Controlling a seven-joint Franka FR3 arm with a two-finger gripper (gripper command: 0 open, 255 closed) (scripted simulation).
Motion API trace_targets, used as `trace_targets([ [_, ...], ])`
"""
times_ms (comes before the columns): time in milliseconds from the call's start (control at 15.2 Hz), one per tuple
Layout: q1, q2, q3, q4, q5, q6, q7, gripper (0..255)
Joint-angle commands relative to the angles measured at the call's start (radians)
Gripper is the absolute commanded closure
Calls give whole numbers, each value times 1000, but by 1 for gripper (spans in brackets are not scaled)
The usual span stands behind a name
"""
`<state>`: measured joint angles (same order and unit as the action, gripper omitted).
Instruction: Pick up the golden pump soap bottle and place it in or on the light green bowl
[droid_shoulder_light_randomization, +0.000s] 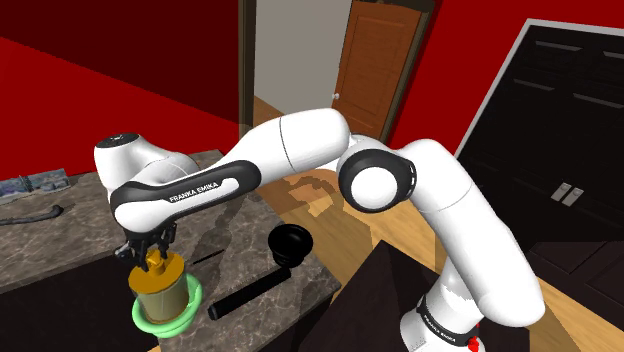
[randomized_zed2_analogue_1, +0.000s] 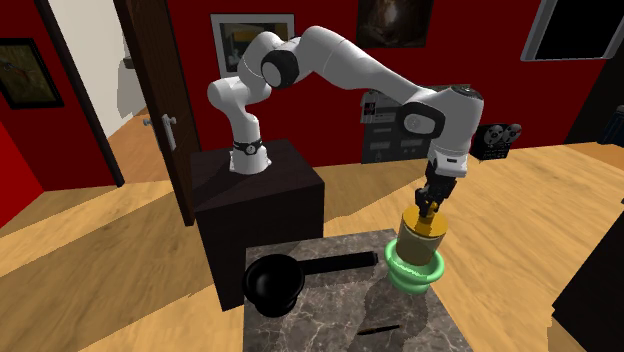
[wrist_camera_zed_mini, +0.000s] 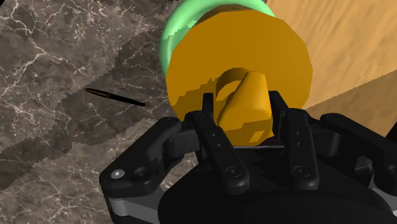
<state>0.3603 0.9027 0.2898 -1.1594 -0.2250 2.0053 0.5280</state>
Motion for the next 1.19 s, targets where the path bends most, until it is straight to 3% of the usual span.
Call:
trace_targets([
  [0, 0, 0, 0, 0, 0, 0, 0, 255],
  [66, 0, 0, 0, 0, 0, 0, 0, 255],
  [132, 0, -1, 0, 0, 0, 1, 0, 0],
  [462, 0, 0, 0, 0, 0, 0, 0, 0],
  [726, 0, -47, 9, 49, 11, -93, -8, 0],
  [1122, 0, -47, 9, 49, 11, -93, -8, 0],
])
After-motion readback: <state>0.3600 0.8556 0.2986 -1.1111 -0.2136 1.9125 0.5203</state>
